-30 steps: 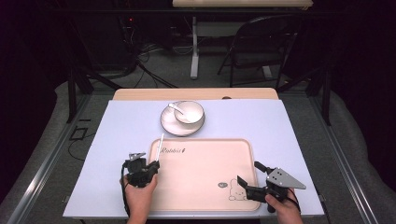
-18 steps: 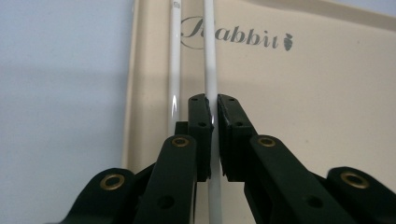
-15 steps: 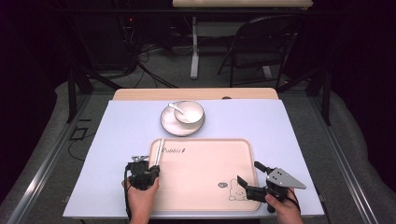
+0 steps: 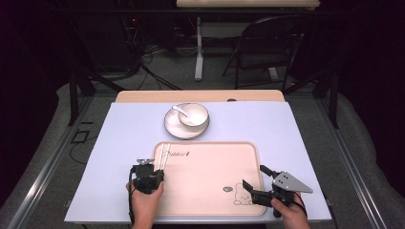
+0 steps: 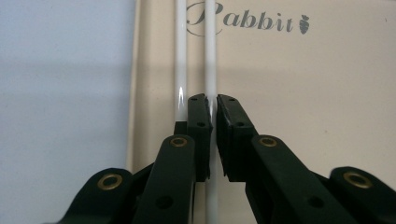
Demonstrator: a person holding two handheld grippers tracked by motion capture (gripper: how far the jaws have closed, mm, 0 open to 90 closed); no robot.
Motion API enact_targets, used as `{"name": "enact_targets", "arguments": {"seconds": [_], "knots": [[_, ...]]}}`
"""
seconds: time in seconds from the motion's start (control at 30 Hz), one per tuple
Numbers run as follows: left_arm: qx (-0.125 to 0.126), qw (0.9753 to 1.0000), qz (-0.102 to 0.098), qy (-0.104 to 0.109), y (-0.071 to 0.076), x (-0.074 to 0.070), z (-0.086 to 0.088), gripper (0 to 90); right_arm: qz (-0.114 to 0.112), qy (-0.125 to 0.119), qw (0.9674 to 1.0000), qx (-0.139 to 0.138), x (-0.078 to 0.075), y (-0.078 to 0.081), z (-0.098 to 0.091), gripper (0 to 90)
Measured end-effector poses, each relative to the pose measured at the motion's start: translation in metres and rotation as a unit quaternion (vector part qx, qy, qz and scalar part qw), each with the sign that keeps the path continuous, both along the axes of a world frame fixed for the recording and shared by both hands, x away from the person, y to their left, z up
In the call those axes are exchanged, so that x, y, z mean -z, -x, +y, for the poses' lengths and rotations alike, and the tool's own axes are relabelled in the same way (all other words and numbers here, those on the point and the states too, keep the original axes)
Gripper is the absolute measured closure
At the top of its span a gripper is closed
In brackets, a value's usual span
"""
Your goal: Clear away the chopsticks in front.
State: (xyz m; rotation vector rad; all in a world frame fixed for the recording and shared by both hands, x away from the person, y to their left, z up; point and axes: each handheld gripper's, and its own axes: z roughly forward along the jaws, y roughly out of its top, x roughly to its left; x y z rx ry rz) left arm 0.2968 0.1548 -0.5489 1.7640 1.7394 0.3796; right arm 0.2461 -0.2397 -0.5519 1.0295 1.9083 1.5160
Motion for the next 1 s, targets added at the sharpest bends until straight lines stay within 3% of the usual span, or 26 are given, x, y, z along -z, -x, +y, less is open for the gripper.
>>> {"name": "enact_targets", "arguments": {"seconds": [0.13, 0.47, 0.5, 0.73, 0.9, 0.93, 1.0], "knots": [[0.005, 0.9999, 0.003, -0.008, -0.001, -0.001, 0.000, 84.9, 0.000, 0.000, 1.0000, 0.000, 0.000, 0.000, 0.000, 14.2], [-0.001, 1.0000, -0.004, -0.004, 0.001, -0.001, 0.001, 84.5, 0.001, 0.000, 1.0000, 0.000, 0.000, 0.000, 0.000, 14.2], [0.003, 0.9999, -0.011, 0.005, 0.002, -0.002, 0.002, 82.4, 0.000, 0.000, 1.0000, 0.000, 0.000, 0.000, 0.000, 14.2], [0.015, 0.9994, -0.029, 0.007, 0.003, -0.014, 0.005, 71.8, 0.001, 0.000, 1.0000, -0.001, 0.000, 0.000, 0.000, 14.2], [0.039, 0.9983, -0.032, 0.028, -0.003, -0.028, 0.008, 64.5, 0.000, 0.001, 1.0000, -0.002, 0.000, -0.001, 0.001, 14.2], [0.053, 0.9974, -0.031, 0.037, -0.008, -0.032, 0.009, 59.1, 0.001, 0.000, 1.0000, -0.002, 0.000, -0.001, 0.001, 14.2], [0.062, 0.9970, -0.036, 0.031, -0.010, -0.033, 0.010, 55.1, 0.001, 0.001, 1.0000, -0.002, 0.000, -0.001, 0.001, 14.2]]}}
